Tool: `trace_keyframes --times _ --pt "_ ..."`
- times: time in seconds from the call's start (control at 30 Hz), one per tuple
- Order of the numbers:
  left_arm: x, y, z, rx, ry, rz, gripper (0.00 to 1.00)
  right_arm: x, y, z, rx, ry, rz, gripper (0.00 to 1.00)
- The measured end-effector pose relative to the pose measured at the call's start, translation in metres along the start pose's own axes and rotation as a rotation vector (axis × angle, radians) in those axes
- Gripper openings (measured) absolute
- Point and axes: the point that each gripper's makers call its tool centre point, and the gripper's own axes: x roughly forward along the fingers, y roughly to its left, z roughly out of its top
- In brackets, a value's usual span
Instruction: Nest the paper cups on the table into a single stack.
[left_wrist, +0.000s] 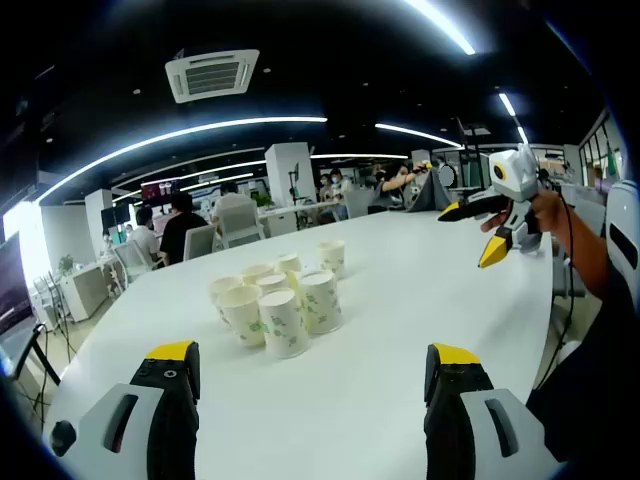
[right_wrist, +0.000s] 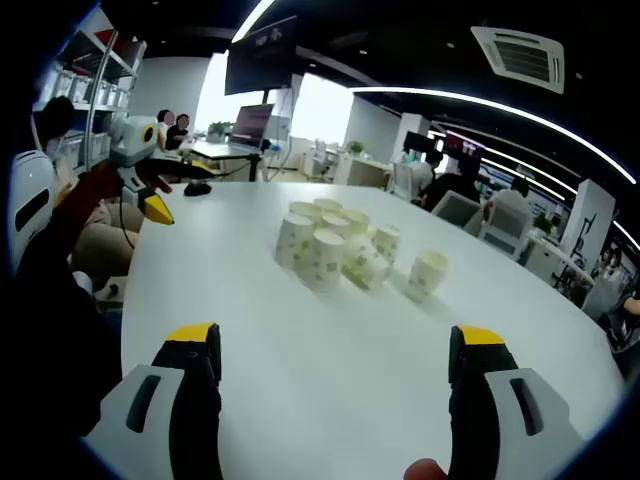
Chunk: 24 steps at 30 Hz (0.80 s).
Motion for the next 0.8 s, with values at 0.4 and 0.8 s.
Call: trace_keyframes --times 0.4,0.8 --pt "0.000 -0.001 -0.004 -0.006 0.007 0.003 0.99 0.000 0.000 -0.007 0.005 0.013 0.000 0.97" --pt "0.000 -0.002 -0.008 -0.010 0.013 0.004 0.99 0.000 0.002 -0.011 0.011 0.018 0.002 0.97"
